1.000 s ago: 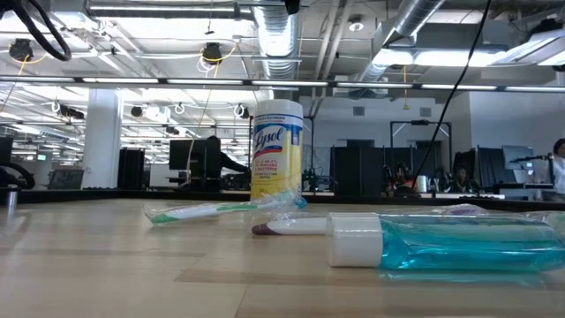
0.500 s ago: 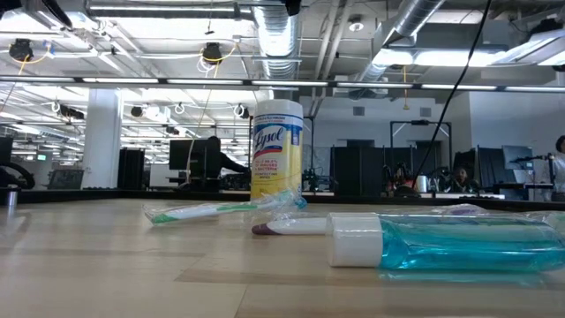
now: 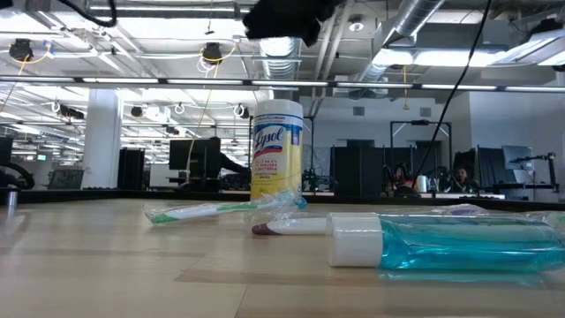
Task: Pick & Place toothbrushing station
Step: Put the top blue mouthwash into the transparent organizer
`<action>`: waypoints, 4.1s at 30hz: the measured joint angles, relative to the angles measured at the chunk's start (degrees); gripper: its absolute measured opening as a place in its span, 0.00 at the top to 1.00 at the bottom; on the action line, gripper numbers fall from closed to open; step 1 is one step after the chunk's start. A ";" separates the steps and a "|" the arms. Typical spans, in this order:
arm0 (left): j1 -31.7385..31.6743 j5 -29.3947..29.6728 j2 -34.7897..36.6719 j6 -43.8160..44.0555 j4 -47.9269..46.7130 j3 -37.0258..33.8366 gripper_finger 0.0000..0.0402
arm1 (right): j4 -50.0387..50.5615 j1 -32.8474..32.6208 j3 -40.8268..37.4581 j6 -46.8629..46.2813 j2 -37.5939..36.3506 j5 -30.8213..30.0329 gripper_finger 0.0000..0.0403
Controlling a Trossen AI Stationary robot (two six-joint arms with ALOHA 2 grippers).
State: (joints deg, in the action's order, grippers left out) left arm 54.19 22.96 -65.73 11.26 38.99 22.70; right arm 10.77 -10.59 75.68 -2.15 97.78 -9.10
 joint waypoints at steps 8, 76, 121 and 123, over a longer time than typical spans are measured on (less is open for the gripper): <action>-9.06 4.43 0.00 -0.34 0.10 0.00 0.64 | 8.47 3.53 0.00 -7.05 0.00 -0.04 0.68; -25.35 4.83 0.00 0.12 0.87 0.00 0.64 | 9.46 21.14 0.39 -21.88 21.89 -1.70 0.50; -28.29 19.20 4.58 -9.67 -1.04 0.00 0.64 | 17.59 11.38 15.04 -10.91 21.94 -1.31 0.70; -29.40 18.88 6.49 -9.74 -2.65 0.00 0.64 | 17.68 10.97 16.10 -10.40 21.94 -1.32 0.70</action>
State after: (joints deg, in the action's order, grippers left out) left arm 24.79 41.84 -59.24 1.52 36.34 22.70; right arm 28.46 0.37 91.78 -12.55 119.71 -10.42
